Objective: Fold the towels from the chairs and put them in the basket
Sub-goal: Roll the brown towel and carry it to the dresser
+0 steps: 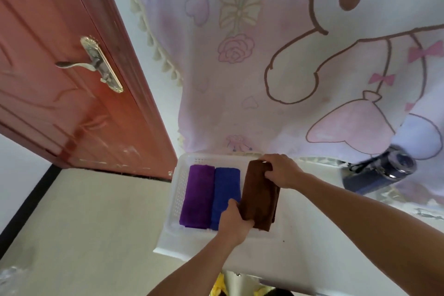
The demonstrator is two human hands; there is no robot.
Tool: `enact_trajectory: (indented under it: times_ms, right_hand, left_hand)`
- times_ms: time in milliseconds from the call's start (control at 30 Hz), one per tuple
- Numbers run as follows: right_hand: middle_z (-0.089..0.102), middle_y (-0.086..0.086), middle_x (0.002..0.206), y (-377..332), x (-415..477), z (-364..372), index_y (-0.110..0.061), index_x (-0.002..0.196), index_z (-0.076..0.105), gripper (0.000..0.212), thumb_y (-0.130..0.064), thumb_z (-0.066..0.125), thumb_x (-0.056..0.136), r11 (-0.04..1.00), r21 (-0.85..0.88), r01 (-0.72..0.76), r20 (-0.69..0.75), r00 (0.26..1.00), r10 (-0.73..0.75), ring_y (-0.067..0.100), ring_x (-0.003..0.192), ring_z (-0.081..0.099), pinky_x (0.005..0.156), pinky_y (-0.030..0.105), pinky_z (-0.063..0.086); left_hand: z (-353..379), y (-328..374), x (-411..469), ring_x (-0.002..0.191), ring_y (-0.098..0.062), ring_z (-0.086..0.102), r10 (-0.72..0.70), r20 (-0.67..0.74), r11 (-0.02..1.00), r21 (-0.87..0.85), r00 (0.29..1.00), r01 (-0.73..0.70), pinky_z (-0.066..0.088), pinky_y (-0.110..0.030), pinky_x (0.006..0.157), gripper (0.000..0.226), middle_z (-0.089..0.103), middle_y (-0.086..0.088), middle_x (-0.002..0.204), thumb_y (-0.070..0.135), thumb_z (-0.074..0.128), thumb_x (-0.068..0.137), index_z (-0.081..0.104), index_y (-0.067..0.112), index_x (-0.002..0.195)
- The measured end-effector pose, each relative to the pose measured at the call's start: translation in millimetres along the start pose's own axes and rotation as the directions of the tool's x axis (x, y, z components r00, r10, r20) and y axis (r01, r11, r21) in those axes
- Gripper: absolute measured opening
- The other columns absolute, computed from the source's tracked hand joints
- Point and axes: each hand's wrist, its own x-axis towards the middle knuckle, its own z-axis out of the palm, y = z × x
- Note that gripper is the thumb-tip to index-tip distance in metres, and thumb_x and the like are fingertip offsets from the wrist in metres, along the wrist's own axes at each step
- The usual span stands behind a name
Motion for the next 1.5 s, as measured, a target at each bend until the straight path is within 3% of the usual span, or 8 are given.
enact_trajectory:
  times_ms: [267,367,467,700,867,1100,1300,1500]
  right_hand:
    - [0.064,0.008,0.11,-7.3,43.7,41.3,-0.017,0.114,0.061,0.031,-0.01,0.051,0.085,0.947,-0.297,0.125,0.226,0.972,-0.058,0.027,0.096,0.061,0.078,0.035,0.051]
    - [0.063,0.01,0.106,-9.9,48.3,50.2,-0.013,0.104,0.06,0.021,-0.008,0.051,0.086,0.909,-0.384,0.163,0.232,0.97,-0.076,0.027,0.093,0.062,0.071,0.032,0.047]
    - [0.063,0.009,0.106,-5.9,50.7,50.0,-0.014,0.106,0.06,0.021,-0.009,0.051,0.088,0.889,-0.415,0.195,0.217,0.97,-0.112,0.027,0.094,0.062,0.073,0.034,0.047]
    - [0.057,0.008,0.105,18.4,21.9,41.0,-0.017,0.113,0.061,0.03,-0.01,0.06,0.083,0.737,-0.471,0.485,0.071,0.854,-0.516,0.027,0.096,0.054,0.076,0.036,0.046]
    - [0.046,0.016,0.126,27.0,22.7,58.6,-0.016,0.135,0.044,0.049,-0.01,0.057,0.088,0.783,-0.411,0.467,0.277,0.882,-0.38,0.032,0.114,0.048,0.09,0.039,0.045]
    - [0.044,0.019,0.127,17.2,35.5,67.5,-0.012,0.135,0.035,0.055,-0.015,0.059,0.085,0.79,-0.428,0.439,0.307,0.893,-0.33,0.034,0.112,0.048,0.091,0.041,0.043]
    - [0.04,0.012,0.138,28.8,15.2,68.1,-0.018,0.147,0.025,0.101,-0.066,0.067,0.068,0.716,-0.511,0.475,0.399,0.869,-0.292,0.03,0.122,0.042,0.11,0.043,0.029]
    - [0.03,0.015,0.15,22.6,-8.3,86.0,-0.014,0.152,0.007,0.12,-0.068,0.07,0.064,0.679,-0.63,0.377,0.327,0.922,-0.208,0.032,0.136,0.031,0.118,0.05,0.008]
  left_hand:
    - [16.7,-5.4,17.5,0.105,-0.027,0.06,-0.049,0.011,0.884,0.465,0.999,0.038,0.049,-0.038,0.083,0.041,0.061,-0.009,0.115,0.039,0.059,0.089,0.049,0.012,0.118]
    - [11.2,-6.0,13.4,0.105,-0.021,0.055,0.142,-0.068,0.819,0.569,0.987,-0.079,0.047,-0.034,0.084,0.03,0.056,-0.002,0.115,0.033,0.054,0.093,0.049,0.019,0.119]
    - [5.4,-10.4,12.0,0.101,-0.019,0.052,0.348,0.028,0.731,0.617,0.937,-0.29,0.046,-0.032,0.083,0.022,0.051,-0.002,0.112,0.024,0.045,0.098,0.052,0.021,0.119]
    - [9.2,-27.5,15.0,0.1,-0.018,0.05,0.294,0.197,0.676,0.649,0.935,-0.349,0.04,-0.031,0.083,0.038,0.051,0.0,0.111,0.041,0.029,0.1,0.052,0.028,0.128]
    - [20.2,-25.7,8.4,0.094,-0.017,0.049,0.311,0.228,0.615,0.692,0.923,-0.378,0.041,-0.033,0.083,0.042,0.05,0.002,0.105,0.045,0.022,0.099,0.054,0.03,0.121]
    - [12.7,-18.5,7.9,0.102,-0.023,0.046,0.18,0.304,0.532,0.769,0.935,-0.353,0.036,-0.039,0.088,0.049,0.05,-0.002,0.115,0.053,0.017,0.099,0.045,0.033,0.133]
    - [-18.2,-34.9,-7.7,0.109,-0.018,0.048,0.281,0.199,0.571,0.752,0.939,-0.33,0.038,-0.033,0.095,0.043,0.053,0.001,0.117,0.046,0.027,0.1,0.049,0.029,0.133]
    - [-86.5,-62.3,-17.3,0.106,-0.017,0.051,0.387,0.085,0.48,0.832,0.918,-0.279,0.041,-0.028,0.09,0.028,0.056,0.002,0.114,0.031,0.043,0.096,0.059,0.021,0.116]
